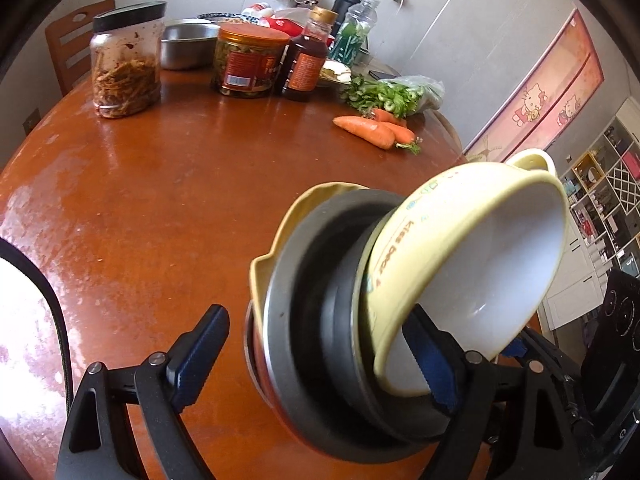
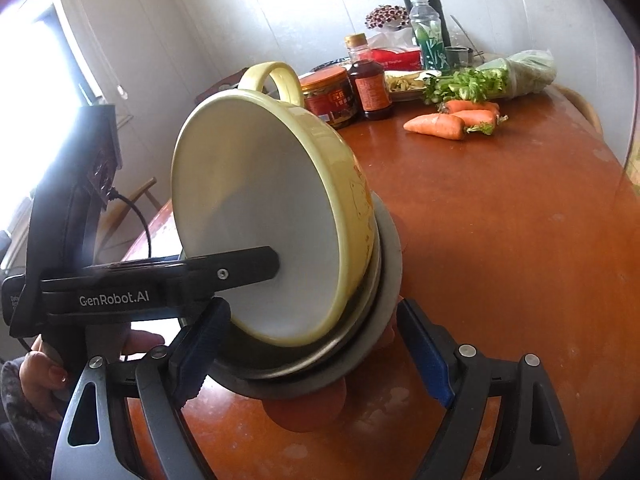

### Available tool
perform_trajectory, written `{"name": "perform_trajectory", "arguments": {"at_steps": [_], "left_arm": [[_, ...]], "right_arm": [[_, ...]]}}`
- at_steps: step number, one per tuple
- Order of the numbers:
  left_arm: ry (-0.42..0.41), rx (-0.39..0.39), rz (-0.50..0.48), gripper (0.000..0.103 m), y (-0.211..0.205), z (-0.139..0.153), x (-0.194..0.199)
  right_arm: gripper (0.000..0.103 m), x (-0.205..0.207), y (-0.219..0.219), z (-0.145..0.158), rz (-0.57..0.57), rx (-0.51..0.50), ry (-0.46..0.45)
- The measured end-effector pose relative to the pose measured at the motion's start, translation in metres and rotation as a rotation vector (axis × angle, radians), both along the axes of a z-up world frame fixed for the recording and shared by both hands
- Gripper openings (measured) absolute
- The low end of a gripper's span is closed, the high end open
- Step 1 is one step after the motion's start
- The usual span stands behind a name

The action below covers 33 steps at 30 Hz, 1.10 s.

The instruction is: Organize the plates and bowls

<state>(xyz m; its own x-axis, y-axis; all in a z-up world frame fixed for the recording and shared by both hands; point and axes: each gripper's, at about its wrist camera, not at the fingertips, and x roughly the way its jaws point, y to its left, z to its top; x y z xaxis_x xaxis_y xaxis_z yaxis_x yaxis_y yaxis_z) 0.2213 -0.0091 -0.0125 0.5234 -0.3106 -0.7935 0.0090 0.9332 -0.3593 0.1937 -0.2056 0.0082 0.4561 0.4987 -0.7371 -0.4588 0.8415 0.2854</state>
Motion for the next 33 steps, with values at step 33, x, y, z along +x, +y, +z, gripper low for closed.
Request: {"name": "perform_trajectory", "arguments": {"at_steps": [33], "left_arm": [[-0.166, 0.201, 0.076, 0.088, 0.004, 0.036, -0.132]], "right_arm": [[0.087, -0.096, -0.007, 0.025, -0.108, -0.085, -0.136]]}}
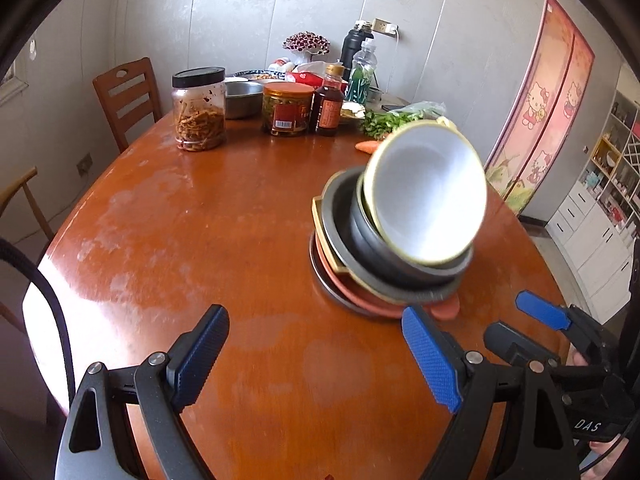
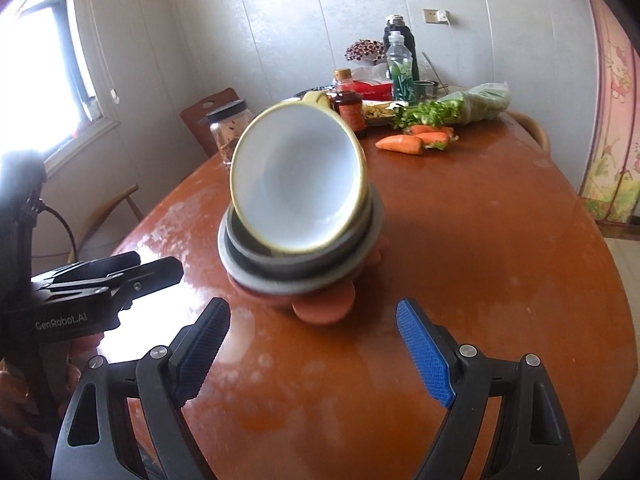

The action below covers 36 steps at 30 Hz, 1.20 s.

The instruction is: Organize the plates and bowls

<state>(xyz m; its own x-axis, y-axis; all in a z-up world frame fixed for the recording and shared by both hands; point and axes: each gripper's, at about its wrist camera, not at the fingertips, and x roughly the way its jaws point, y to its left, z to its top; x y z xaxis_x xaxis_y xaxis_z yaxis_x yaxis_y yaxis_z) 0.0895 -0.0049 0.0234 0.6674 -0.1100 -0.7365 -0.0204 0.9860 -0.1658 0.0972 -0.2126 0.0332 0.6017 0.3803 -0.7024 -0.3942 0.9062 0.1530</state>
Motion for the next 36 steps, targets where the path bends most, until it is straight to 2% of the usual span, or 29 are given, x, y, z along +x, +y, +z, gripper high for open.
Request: {"name": "perform_trajectory", "arguments": {"at_steps": [5, 17, 24, 32, 36], "left_arm": [[-0.003, 0.031, 0.002, 0.088, -0.01, -0.005, -0.019], [0.017, 0.019, 0.004, 0.088, -0.018, -0.019, -0.044], [0.005, 0.024, 0.003, 0.088, -0.022, -0.021, -0.055], [0.02, -0.004, -0.011, 0.088, -0.02, -0.028, -0.064], [0.015, 0.012, -0.01, 0.088, -0.022, -0.028, -0.067]], "right_arm": [[0.087, -0.018, -0.005, -0.003, 0.001, -0.014, -0.006], [0.087, -0.048, -0.014, -0.016, -0.017, -0.043, -0.02], [0.087, -0.057, -0.012, -0.018, -0.017, -0.053, -0.03], [0.087, -0.063, -0.009, -0.025, -0.016, -0.053, -0.023], [0.087, -0.065, -0.009, -0.029, -0.016, -0.05, -0.023]]}}
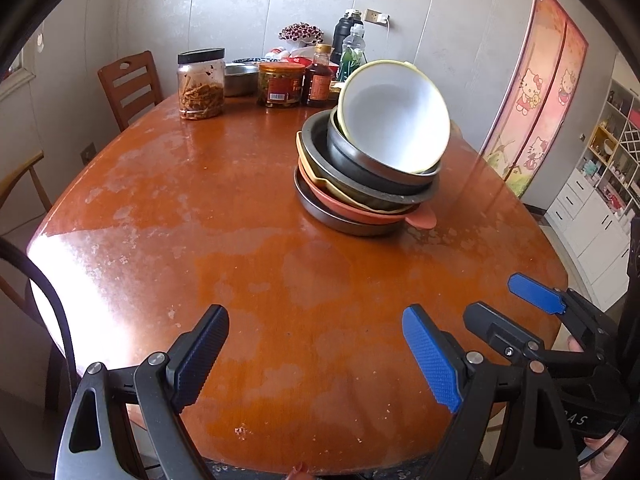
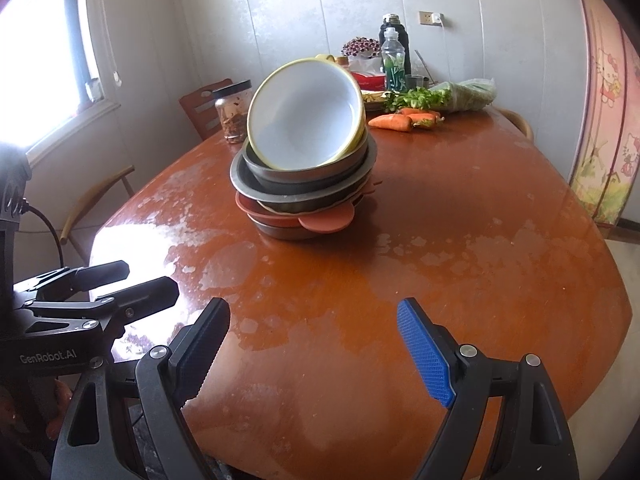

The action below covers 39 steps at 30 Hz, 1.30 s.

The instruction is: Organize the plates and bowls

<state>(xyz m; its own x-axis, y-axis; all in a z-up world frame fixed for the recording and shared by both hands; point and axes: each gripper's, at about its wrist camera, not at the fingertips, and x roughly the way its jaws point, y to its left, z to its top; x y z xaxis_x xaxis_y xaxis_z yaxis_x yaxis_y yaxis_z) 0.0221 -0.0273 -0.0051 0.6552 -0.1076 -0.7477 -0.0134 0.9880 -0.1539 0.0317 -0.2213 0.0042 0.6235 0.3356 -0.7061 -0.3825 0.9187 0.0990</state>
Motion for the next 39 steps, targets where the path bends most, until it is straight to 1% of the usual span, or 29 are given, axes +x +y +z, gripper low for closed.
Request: {"name": "perform_trajectory", "arguments": {"at_steps": [2, 9, 39], "left_arm": [[0.006, -0.008, -0.001, 0.088, 0.0, -0.002, 0.0], [0.007, 0.007, -0.003, 0.088, -0.003, -0.004, -0.002], [0.01, 0.005, 0.02, 0.088, 0.004, 0.003, -0.01]], "right_arm": [[0.087, -0.001, 0.0, -0.002, 0.0, -0.001, 0.001], [0.087, -0.005, -0.004, -0.004, -0.009, -0.001, 0.002], [0.087, -0.008, 0.001, 0.007, 0.019, -0.023, -0.018]]}}
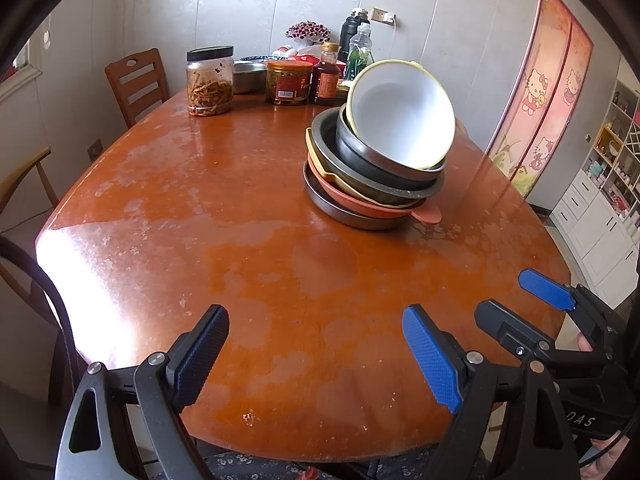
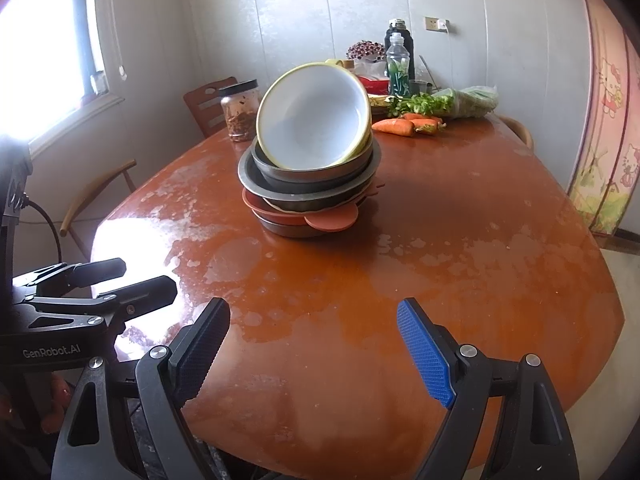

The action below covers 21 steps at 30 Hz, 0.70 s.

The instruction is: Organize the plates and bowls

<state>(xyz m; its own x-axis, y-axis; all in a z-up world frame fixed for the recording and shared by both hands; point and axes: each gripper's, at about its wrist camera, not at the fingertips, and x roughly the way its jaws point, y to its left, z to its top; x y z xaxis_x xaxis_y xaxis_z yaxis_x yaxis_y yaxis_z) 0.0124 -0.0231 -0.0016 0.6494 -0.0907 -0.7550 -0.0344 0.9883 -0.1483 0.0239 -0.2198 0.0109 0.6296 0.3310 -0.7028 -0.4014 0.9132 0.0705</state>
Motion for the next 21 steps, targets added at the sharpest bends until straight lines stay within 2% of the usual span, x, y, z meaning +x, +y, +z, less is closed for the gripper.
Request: {"name": "perform_trajectory", "arguments": {"at_steps": [21], "left_arm": [[0.026, 0.02, 0.015, 0.088, 0.005, 0.004, 0.02]], "right_arm": [[0.087, 0.019, 0.0, 0.005, -0.005, -0.002, 0.012]]}}
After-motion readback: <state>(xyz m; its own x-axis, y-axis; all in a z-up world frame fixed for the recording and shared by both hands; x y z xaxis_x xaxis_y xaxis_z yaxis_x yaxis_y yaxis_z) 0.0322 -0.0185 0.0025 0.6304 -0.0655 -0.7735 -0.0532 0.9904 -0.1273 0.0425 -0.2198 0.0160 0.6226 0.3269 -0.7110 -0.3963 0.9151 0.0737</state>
